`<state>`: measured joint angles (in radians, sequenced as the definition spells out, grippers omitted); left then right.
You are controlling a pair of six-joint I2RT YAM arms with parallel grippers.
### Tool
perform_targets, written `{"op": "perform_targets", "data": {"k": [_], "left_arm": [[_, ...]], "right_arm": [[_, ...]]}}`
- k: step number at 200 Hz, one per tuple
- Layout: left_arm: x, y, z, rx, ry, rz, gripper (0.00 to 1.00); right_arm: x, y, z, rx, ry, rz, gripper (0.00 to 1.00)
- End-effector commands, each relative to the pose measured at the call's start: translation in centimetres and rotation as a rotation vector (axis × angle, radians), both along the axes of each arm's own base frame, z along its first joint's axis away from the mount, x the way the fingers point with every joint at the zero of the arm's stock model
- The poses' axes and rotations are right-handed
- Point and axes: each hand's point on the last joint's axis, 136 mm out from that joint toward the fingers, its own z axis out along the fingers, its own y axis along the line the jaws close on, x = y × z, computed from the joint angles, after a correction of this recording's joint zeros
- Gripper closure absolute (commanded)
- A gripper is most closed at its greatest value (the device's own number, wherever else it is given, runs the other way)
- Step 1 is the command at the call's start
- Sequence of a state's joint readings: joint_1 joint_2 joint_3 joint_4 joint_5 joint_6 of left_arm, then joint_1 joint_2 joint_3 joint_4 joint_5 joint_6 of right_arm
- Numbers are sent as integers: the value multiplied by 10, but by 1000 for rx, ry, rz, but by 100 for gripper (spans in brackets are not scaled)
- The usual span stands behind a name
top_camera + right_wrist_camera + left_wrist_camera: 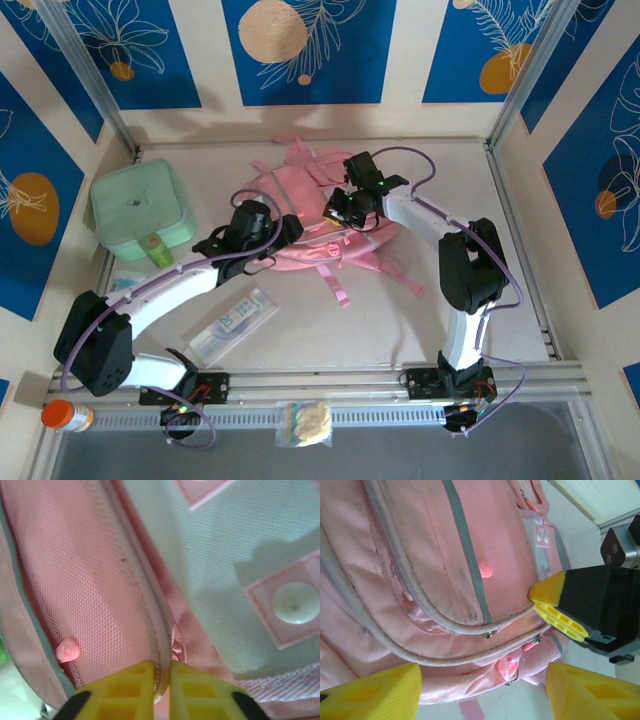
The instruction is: Pack the student bag
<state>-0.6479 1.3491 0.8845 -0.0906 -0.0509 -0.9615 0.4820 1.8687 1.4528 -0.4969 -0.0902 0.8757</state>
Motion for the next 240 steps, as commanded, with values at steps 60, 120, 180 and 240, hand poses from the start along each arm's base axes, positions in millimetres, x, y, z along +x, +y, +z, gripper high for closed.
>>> {"op": "perform_targets", "data": {"k": [60, 120, 180, 240], "left_arm": [[-27, -3, -1, 262, -21, -28, 32], [-8, -39, 0, 305, -49, -78, 22], [9, -35, -17, 446, -38, 38, 8], [35, -20, -34, 532, -45, 176, 1]], "right_arm": [[-8, 13, 63, 201, -56, -67, 100], [-12, 18, 70, 252, -34, -103, 100], [-15, 16, 69, 260, -29, -137, 100], [-16, 19, 68, 277, -23, -155, 100]]}}
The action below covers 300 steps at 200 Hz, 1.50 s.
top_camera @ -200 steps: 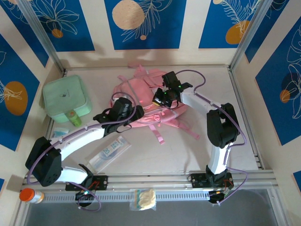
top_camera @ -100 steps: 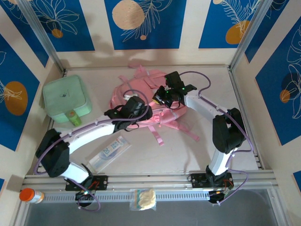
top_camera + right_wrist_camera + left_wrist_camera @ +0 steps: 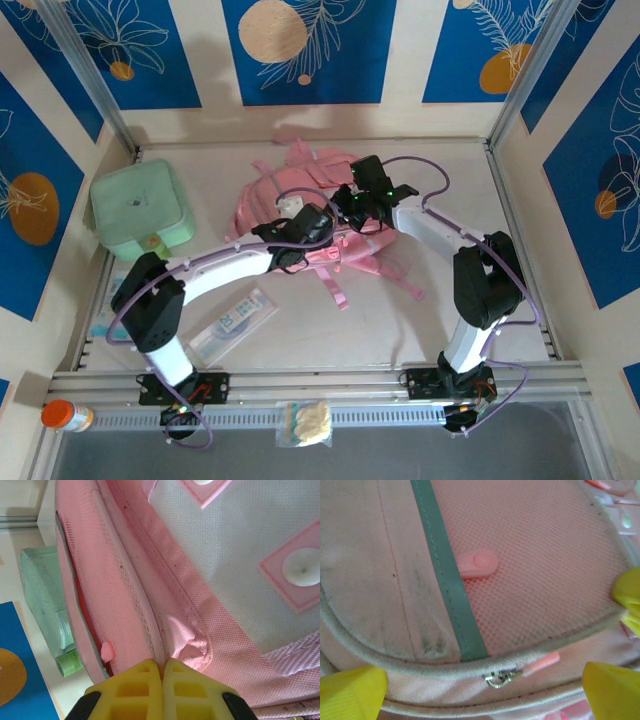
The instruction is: Pack the student bag
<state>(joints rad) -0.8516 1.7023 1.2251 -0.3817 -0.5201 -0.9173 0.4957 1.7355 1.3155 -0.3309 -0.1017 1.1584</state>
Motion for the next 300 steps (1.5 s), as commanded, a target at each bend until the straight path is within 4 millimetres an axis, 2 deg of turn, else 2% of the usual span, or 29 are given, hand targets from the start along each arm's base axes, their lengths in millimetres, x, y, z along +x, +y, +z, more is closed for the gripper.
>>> {"op": "perform_targets", "data": {"k": [1, 21, 50, 65, 89, 112, 134, 159, 201, 233, 247, 284, 300], "left_arm": [[14, 11, 0, 62, -34, 71, 1], [10, 35, -2, 146, -4, 167, 0], [-3, 56, -2, 156, -16, 190, 0], [-10, 64, -2, 128, -15, 180, 7], [-16, 60, 1, 69, -12, 101, 20], [-18, 34, 9, -3, -11, -58, 35], [-13, 8, 19, -42, -17, -176, 40], [-11, 26, 17, 66, 18, -99, 42], [-10, 33, 22, 110, 16, -171, 40], [-14, 22, 19, 142, 32, -375, 39], [-14, 23, 18, 180, 26, -422, 39], [-5, 35, 10, 221, 70, -449, 46], [-3, 33, 8, 202, 72, -475, 51]], "right_arm": [[-7, 14, 37, 92, -58, 28, 100], [-6, 12, 37, 93, -60, 23, 100], [-3, 10, 35, 91, -60, 16, 100], [-2, 11, 33, 92, -59, 18, 100], [1, 13, 33, 92, -64, 24, 100], [2, 15, 33, 91, -65, 29, 100], [3, 16, 31, 88, -62, 26, 100], [3, 17, 29, 89, -56, 29, 100], [2, 15, 27, 86, -48, 25, 100], [1, 17, 28, 84, -49, 34, 100], [1, 16, 26, 79, -47, 33, 100], [3, 17, 26, 81, -40, 30, 100], [3, 17, 26, 71, -41, 32, 100]]}}
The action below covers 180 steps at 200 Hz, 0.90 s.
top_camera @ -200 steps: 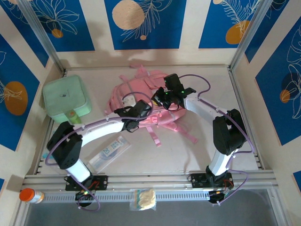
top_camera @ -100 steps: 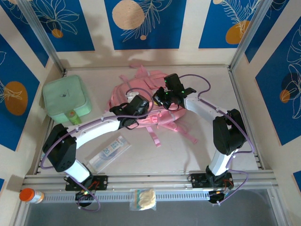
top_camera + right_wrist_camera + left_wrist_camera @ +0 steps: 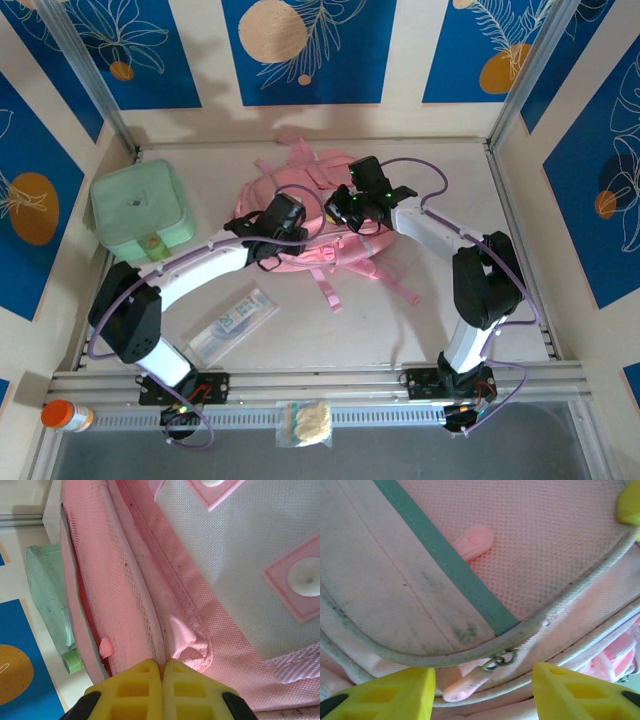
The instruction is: Pack the student bag
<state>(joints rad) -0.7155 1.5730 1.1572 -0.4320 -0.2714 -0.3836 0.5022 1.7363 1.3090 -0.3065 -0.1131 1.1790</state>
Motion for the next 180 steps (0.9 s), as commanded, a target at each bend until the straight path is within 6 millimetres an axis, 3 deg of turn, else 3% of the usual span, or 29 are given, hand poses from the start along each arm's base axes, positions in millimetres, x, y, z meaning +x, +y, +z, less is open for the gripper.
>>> {"op": "perform_targets", "data": {"k": [1, 48, 72, 98, 118, 153, 180], "left_arm": [[4, 0, 1, 7, 21, -63, 51], [12, 4, 1, 40, 2, -92, 73], [10, 8, 6, 55, -4, -110, 90], [10, 26, 10, 85, -7, -85, 100], [12, 46, 15, 96, -8, -41, 100], [16, 61, 18, 136, -38, -17, 100], [15, 54, 16, 104, -7, -47, 100]], "right_arm": [[4, 12, 24, 48, -43, 32, 100], [1, 13, 22, 36, -40, 43, 100], [2, 10, 22, 23, -39, 48, 100], [3, 3, 25, 6, -55, 68, 100], [4, -6, 27, -15, -67, 97, 100], [7, -24, 26, -3, -65, 135, 100], [9, -31, 28, -28, -83, 169, 100]]}}
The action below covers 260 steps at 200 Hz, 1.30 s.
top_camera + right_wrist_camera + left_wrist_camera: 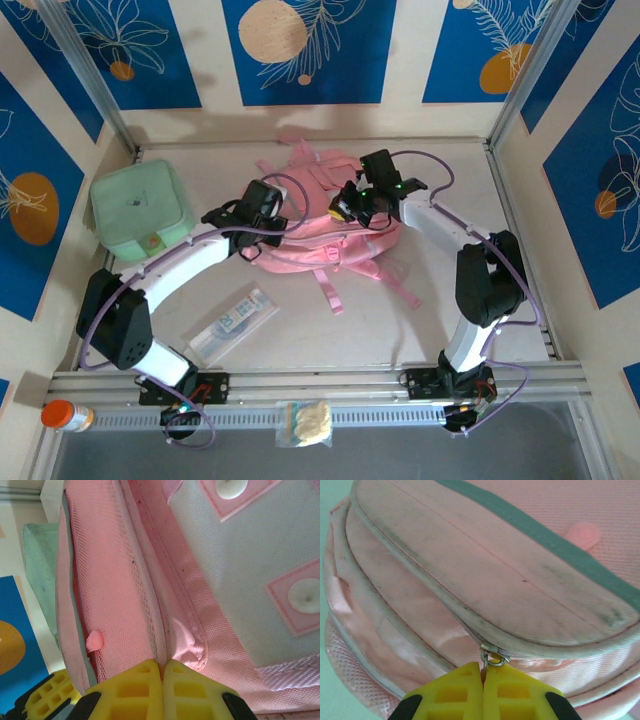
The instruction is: Pack the student bag
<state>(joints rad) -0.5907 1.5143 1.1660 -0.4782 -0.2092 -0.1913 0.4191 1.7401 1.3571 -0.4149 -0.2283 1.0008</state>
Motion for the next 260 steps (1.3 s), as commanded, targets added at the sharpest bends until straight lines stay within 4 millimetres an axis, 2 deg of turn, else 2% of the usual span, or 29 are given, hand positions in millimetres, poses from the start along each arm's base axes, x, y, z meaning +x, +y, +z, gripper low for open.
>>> {"op": "perform_targets", "data": {"k": [1, 31, 61, 78, 101, 121, 140, 151, 166, 187, 207, 234, 260], "left_arm": [[-1, 14, -2, 38, 18, 13, 100], [-15, -26, 1, -125, 67, -69, 100], [-37, -70, -3, -182, 121, -111, 100], [-48, -97, -4, -248, 141, -96, 100], [-49, -121, -5, -329, 153, -54, 100], [-43, -124, -12, -331, 152, -20, 100], [-40, -125, -12, -325, 149, -19, 100], [-40, -128, -12, -337, 153, -21, 100], [-40, -131, -13, -346, 157, -27, 100], [-40, -131, -14, -348, 158, -25, 100], [-42, -133, -11, -364, 159, -36, 100], [-42, -134, -11, -360, 158, -43, 100], [-47, -120, -14, -296, 160, -35, 100]], "right_arm": [[7, -10, 21, -13, -67, 56, 100], [23, -21, 25, -65, -121, 89, 100], [50, -30, 30, -78, -148, 128, 100], [65, -35, 24, -70, -135, 105, 100], [73, -41, 17, -12, -86, 79, 79], [60, -41, 23, 76, -64, 74, 64], [32, -41, 27, 152, -16, 56, 57], [15, -39, 23, 191, -2, 39, 53], [-1, -35, 9, 213, 53, 8, 51], [-10, -25, -9, 231, 104, -15, 51], [-14, -3, -15, 235, 117, 10, 52], [-13, 9, -22, 196, 112, 7, 71], [-7, -12, -16, 104, 62, 8, 94]]}}
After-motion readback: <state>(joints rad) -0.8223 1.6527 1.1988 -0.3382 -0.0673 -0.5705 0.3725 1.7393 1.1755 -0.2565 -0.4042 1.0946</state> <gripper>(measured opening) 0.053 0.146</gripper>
